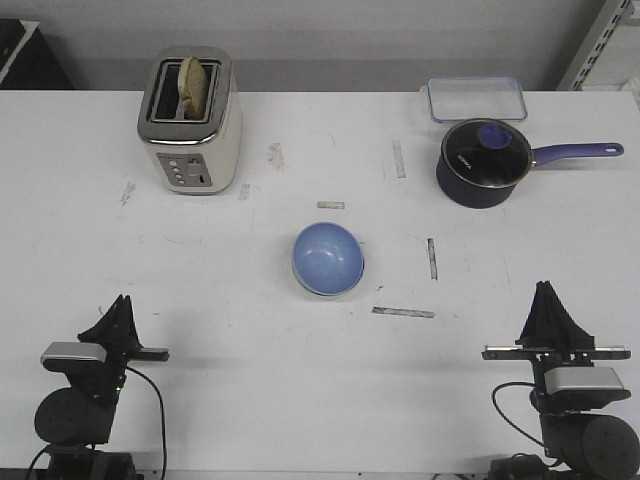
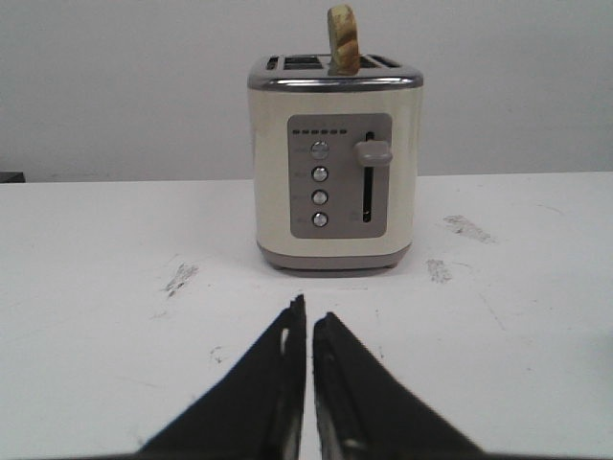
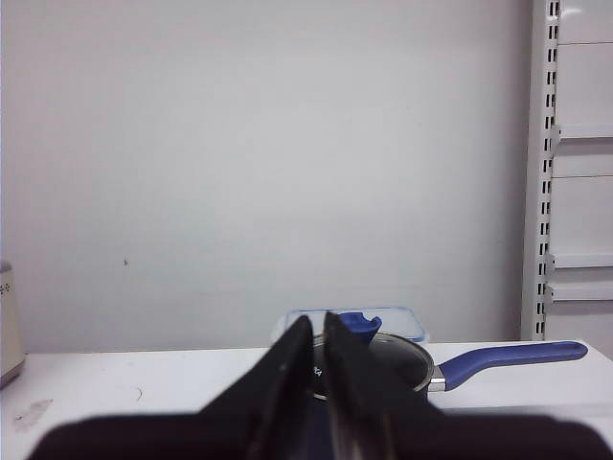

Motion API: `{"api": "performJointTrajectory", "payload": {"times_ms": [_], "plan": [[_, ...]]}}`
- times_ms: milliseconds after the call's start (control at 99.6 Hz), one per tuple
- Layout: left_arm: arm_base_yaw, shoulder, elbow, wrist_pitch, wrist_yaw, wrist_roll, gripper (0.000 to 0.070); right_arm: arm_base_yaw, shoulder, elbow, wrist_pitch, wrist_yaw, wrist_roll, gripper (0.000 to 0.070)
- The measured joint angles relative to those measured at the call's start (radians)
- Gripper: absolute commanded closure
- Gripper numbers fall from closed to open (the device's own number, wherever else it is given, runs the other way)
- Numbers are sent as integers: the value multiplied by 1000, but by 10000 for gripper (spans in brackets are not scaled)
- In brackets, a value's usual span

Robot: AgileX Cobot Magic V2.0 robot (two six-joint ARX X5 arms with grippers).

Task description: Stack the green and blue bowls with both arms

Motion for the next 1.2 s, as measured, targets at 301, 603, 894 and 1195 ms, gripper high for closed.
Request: {"api": "performJointTrajectory", "payload": {"times_ms": [301, 603, 894, 1195], "plan": [[26, -101, -97, 10, 0, 0, 699, 0, 0, 0, 0, 0, 0, 691], [26, -140, -147, 32, 0, 0, 699, 0, 0, 0, 0, 0, 0, 691], [26, -140, -147, 34, -1, 0, 699, 0, 0, 0, 0, 0, 0, 691], [26, -140, -147, 34, -1, 0, 699, 0, 0, 0, 0, 0, 0, 691]]}}
